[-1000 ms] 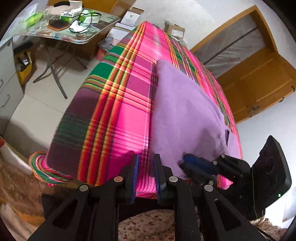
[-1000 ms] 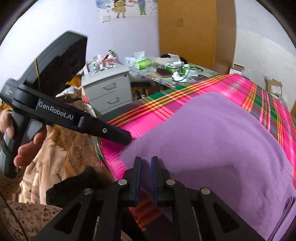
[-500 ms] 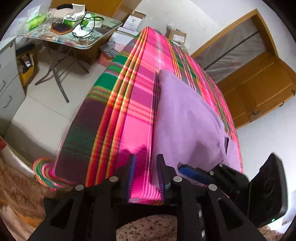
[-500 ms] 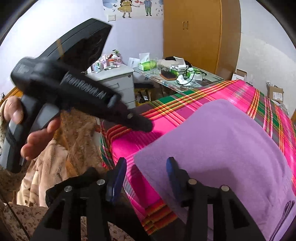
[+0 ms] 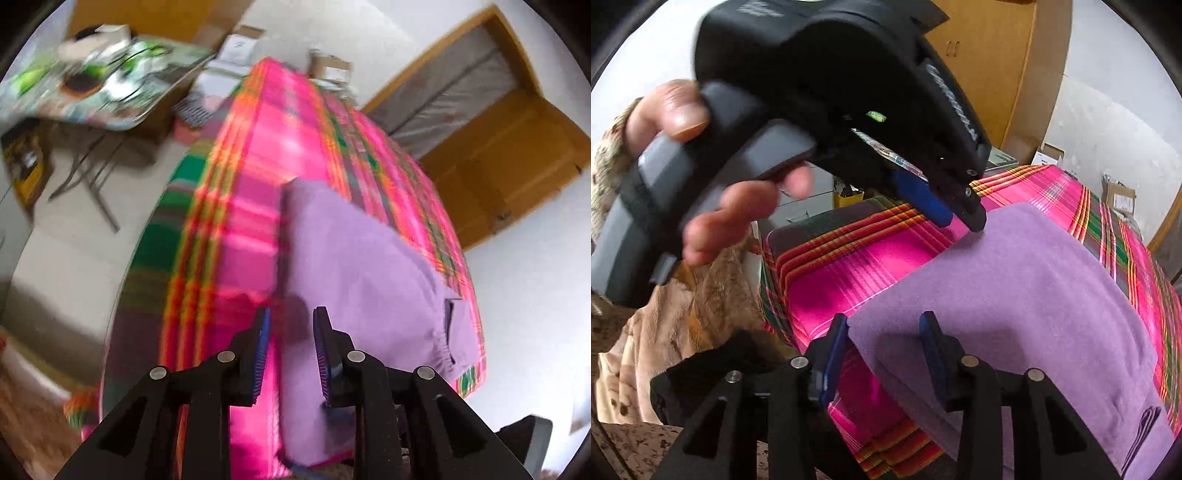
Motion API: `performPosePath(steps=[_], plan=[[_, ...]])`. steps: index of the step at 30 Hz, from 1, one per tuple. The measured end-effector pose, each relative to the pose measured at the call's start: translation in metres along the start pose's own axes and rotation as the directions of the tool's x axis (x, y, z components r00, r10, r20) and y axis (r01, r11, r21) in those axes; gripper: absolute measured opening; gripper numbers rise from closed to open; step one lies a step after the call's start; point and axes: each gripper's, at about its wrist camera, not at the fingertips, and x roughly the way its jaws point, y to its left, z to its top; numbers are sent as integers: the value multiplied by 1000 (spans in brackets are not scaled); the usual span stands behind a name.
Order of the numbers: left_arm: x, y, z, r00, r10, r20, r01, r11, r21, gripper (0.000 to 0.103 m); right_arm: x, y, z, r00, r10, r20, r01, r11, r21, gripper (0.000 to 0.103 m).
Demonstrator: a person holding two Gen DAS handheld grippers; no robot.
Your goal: Fold clothes
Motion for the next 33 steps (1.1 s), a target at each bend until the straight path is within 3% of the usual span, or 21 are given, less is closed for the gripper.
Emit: performPosePath(steps=[8,17,23,26,28,33], plan=[[26,-2,33,997,48,-52,-47,999,20,25,2,0,0,1000,-2,9,2,1000,4,29],[60,-1,58,991,-14,-130,18,999,31,28,4,-7,0,1000,16,13,-16,1000,14,23],[68,2,70,987,-54,-150,51,998,-23,28,2,-8,0,1000,21,19,-21,1000,18,18],[67,0,67,987,-59,-150,56,998,-22,27,-2,-9,1,999,30,28,-30,999,27,16],[68,1,66,987,-72,-145,66,997,-43,18,-7,-10,1,998,32,48,-33,999,27,16],[59,-7,67,989,-97,-112,90,994,-62,12,-30,-21,0,992,37,121,-43,998,50,15]])
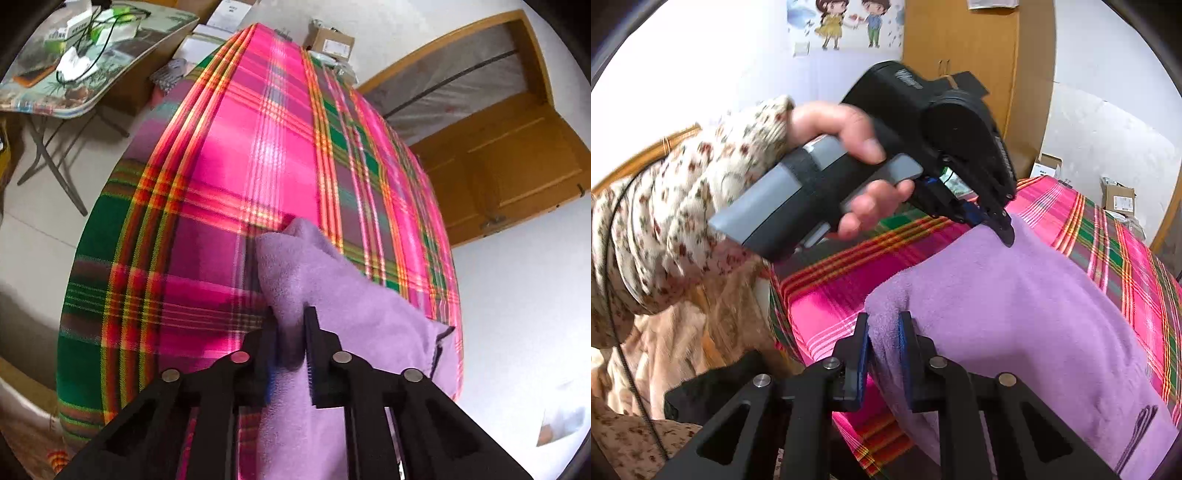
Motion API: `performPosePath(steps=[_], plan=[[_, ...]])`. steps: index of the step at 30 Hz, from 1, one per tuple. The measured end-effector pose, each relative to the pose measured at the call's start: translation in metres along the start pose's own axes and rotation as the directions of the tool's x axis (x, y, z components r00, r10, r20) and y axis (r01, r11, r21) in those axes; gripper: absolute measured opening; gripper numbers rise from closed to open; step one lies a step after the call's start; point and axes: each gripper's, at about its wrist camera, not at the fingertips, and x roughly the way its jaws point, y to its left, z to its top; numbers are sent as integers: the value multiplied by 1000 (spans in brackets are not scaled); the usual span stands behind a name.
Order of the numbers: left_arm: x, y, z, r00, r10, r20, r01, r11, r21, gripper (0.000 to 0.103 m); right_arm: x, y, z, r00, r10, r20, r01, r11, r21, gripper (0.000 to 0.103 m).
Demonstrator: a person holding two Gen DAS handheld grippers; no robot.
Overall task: Fold clothes
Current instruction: 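Grasp the fleece end with the left gripper and lift it up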
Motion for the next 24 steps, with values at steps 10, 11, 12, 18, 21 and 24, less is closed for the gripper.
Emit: performPosePath(steps=[10,11,12,18,21,24], plan=[[-28,-51,-1,994,-85,65,83,996,42,12,-61,-17,3,988,-82,132,74,995,66,15],[-30,-57,-2,993,-91,72,88,995,51,12,-68,-18,3,985,-97,146,88,994,69,15],[-32,-64,-2,992,-97,81,92,994,64,12,-76,-20,2,980,-115,160,105,992,72,15],[-44,-101,-8,980,-165,107,151,980,131,12,-112,-31,-5,959,-188,214,167,980,109,15],[-43,-120,-10,979,-174,108,157,976,154,12,-127,-40,-11,948,-221,229,192,971,140,15],[-39,-137,-11,975,-192,110,173,972,162,12,-144,-49,-15,935,-253,250,215,962,170,14]])
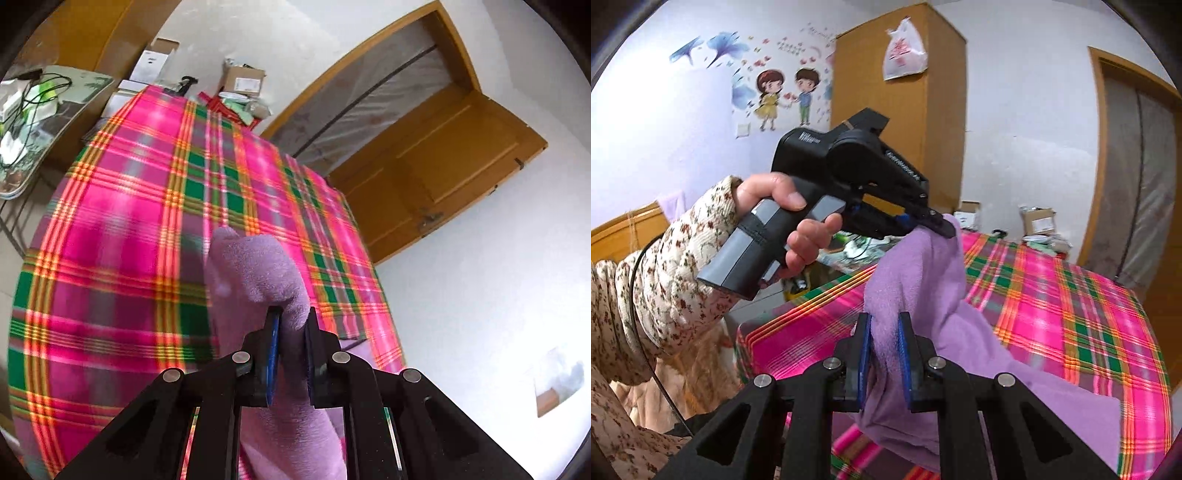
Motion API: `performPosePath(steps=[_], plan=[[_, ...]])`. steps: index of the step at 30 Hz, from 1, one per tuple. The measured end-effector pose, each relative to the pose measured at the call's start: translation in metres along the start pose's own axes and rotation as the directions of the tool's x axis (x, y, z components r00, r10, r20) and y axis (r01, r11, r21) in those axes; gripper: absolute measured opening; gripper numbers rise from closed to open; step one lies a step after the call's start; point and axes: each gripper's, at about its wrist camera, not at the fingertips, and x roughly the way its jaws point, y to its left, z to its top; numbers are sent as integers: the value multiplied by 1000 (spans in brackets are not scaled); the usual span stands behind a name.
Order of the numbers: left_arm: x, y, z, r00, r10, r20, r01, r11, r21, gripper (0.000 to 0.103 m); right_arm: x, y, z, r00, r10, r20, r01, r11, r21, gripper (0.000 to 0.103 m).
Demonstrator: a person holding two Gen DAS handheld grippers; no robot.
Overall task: Fold clothes
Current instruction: 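Grasp the fleece end with the left gripper and lift it up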
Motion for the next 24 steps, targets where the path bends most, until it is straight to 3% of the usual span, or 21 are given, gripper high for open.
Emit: performPosePath(steps=[12,24], plan=[[25,-60,0,995,-101,-5,101,994,47,12,-52,-38,-7,993,-98,67,94,993,68,14],[65,-122,-5,985,-158,-66,164,982,97,12,-91,-84,-20,968,-229,103,211,965,154,14]])
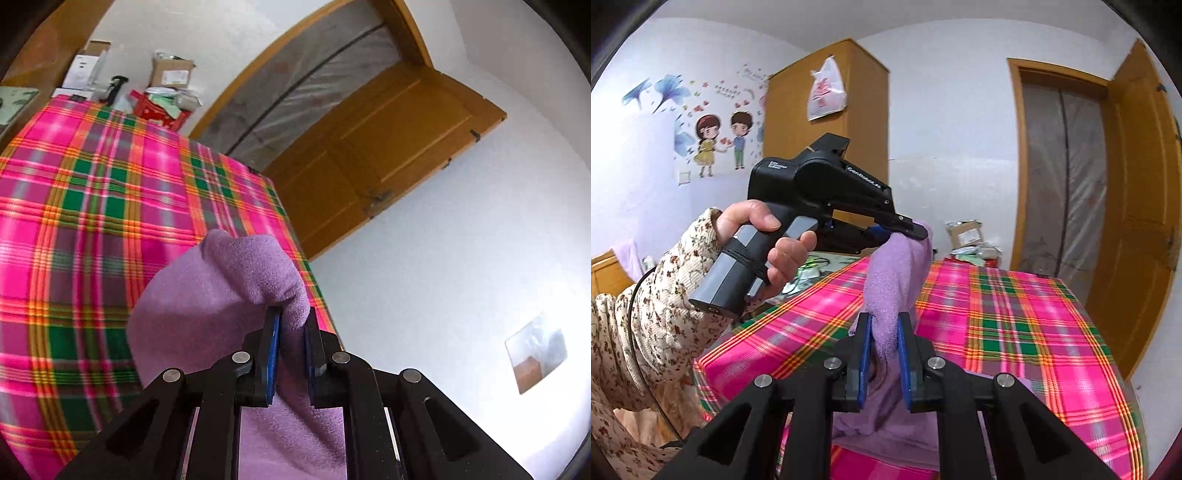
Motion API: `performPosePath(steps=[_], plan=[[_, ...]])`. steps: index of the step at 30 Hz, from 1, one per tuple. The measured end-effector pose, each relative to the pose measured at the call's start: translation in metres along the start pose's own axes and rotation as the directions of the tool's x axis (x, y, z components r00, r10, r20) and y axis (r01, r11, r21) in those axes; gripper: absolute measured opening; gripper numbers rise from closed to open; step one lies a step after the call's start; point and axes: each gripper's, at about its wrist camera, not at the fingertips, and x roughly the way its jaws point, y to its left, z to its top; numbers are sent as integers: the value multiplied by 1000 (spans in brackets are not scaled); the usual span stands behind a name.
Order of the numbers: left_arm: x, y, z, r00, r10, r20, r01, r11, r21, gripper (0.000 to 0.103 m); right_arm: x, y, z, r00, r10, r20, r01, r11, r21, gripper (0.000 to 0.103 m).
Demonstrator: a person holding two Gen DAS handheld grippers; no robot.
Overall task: Fold clothes
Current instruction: 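Grasp the fleece end with the left gripper and lift it up, then lay the fleece end down with the left gripper and open it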
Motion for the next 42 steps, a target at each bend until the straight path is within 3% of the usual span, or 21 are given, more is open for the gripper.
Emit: performPosePath(steps=[11,19,36,42], plan=[[46,-30,-3,998,-4,-56,6,999,34,12,-13,-45,-13,997,-79,-17,80,995,58,13],[96,-39,-13,990,-8,-140,14,999,39,12,-18,-73,-35,989,-134,-61,140,982,126,12],[187,-17,-29,954,19,-299,-22,1000,-6,12,0,-114,-70,950,-224,-218,267,945,190,11],[193,-13,-31,947,43,-317,-34,999,35,12,3,-127,-84,940,-218,-264,285,926,250,10]])
